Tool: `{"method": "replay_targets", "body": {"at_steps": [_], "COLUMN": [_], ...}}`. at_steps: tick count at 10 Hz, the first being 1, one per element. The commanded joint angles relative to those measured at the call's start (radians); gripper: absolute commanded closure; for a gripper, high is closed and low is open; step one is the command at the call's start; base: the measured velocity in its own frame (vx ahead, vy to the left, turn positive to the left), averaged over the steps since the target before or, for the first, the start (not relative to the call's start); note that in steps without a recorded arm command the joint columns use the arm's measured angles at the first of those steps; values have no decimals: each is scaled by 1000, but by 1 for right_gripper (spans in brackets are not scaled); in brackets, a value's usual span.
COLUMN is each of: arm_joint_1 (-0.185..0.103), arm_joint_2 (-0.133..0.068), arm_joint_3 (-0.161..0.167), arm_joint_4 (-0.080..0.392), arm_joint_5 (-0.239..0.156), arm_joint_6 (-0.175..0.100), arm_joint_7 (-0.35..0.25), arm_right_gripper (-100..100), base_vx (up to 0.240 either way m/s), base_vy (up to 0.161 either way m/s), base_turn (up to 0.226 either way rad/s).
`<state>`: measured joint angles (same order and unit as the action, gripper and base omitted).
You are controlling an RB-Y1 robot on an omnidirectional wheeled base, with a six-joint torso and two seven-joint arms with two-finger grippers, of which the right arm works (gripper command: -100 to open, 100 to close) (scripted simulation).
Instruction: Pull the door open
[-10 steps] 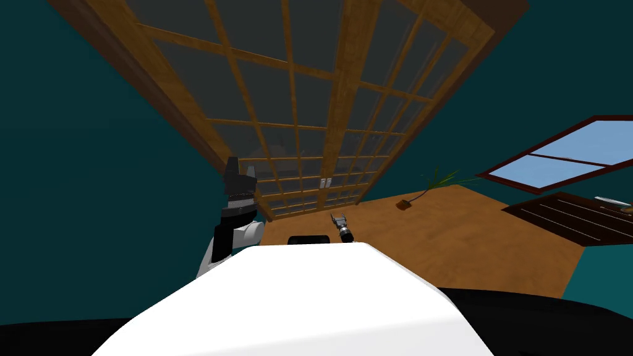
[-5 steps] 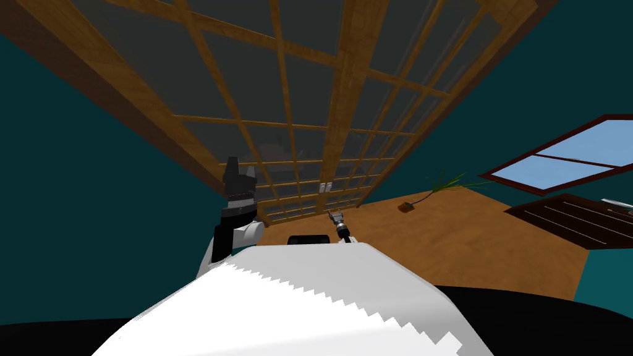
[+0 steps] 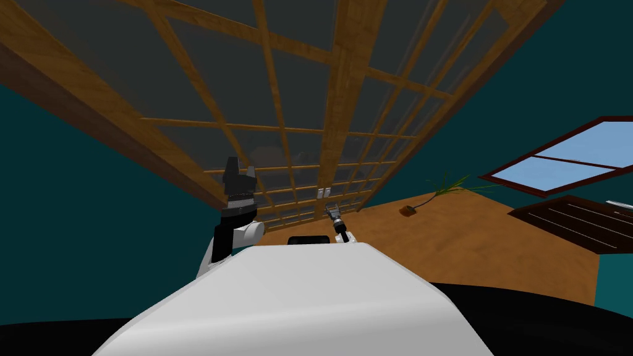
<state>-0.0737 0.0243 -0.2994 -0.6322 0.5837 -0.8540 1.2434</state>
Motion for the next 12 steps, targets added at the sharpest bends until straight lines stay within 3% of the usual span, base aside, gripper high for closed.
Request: {"method": "replay_targets", "body": {"at_steps": [1, 6, 7, 8, 12], "arm_joint_1": [-16, -60, -62, -62, -62], "arm_joint_2": [5, 26, 19, 19, 19], "arm_joint_3": [1, 7, 2, 2, 2], "arm_joint_4": [-1, -17, 2, 2, 2], "arm_joint_5": [0, 0, -3, -3, -3], "arm_joint_6": [-7, -12, -18, -18, -18], "arm_joint_7": [0, 1, 5, 5, 5], "arm_right_gripper": [-100, -100, -100, 100, 100], "base_vx": [224, 206, 74, -23, -13], "base_vy": [-29, -17, -10, 4, 1], "base_turn": [-11, -8, -7, 2, 3]}}
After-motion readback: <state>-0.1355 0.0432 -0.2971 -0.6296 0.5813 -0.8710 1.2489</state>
